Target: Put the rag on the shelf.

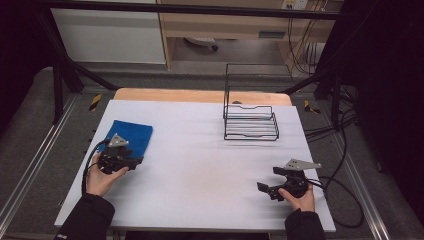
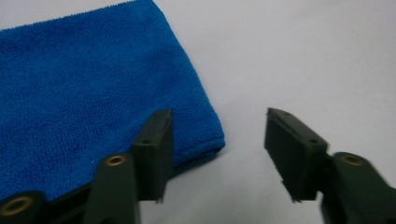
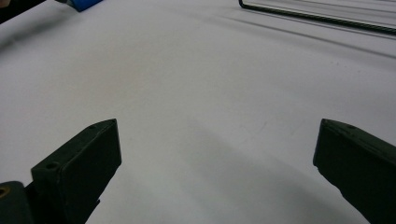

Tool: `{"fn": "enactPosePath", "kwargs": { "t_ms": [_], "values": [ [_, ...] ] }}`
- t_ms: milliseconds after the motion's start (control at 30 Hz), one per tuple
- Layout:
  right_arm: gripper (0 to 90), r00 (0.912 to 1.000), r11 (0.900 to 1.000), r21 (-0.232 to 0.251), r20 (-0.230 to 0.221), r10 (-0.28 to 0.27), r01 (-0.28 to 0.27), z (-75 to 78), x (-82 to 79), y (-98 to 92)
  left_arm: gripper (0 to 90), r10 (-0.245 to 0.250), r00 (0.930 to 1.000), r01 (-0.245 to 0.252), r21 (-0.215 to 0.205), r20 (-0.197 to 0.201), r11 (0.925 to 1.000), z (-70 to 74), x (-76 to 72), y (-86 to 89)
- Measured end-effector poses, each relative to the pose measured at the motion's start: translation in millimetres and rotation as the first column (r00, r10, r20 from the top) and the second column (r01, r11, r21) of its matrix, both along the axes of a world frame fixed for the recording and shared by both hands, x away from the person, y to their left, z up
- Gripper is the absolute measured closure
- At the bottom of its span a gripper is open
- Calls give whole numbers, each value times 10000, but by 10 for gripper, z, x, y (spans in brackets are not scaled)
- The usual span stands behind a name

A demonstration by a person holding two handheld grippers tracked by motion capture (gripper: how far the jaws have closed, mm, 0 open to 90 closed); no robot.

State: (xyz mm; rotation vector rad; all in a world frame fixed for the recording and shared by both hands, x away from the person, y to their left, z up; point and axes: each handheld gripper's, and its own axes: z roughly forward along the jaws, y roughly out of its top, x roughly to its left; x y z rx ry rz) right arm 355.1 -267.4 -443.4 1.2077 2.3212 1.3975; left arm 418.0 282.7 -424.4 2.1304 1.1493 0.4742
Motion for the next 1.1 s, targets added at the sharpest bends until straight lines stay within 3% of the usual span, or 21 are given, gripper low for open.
{"fn": "enactPosePath", "kwargs": {
  "t_ms": [100,333,533,700,867,1000,1100],
  "values": [
    [16,10000,10000,-26,6,37,-37,-3,2,2,544,127,9998,-126,38,-142,9999,-51,44,-4],
    [16,10000,10000,-45,27,34,-33,-3,6,1,644,165,9997,-158,454,-155,9988,-149,120,-37],
    [16,10000,10000,2,-10,-38,38,0,2,3,699,242,9997,-250,780,104,9966,-182,116,-62],
    [16,10000,10000,12,2,-40,40,0,2,2,765,443,9990,-446,752,54,9962,-180,129,-50],
    [16,10000,10000,48,-9,-24,24,2,4,1,848,595,9981,-588,377,-171,9976,-175,163,-11],
    [17,10000,10000,67,6,-12,12,7,6,-5,859,715,9966,-726,-252,-407,9970,-168,173,49],
    [17,10000,10000,77,43,-12,11,7,8,-6,863,689,9970,-703,-408,-366,9967,-125,150,61]
  ]
}}
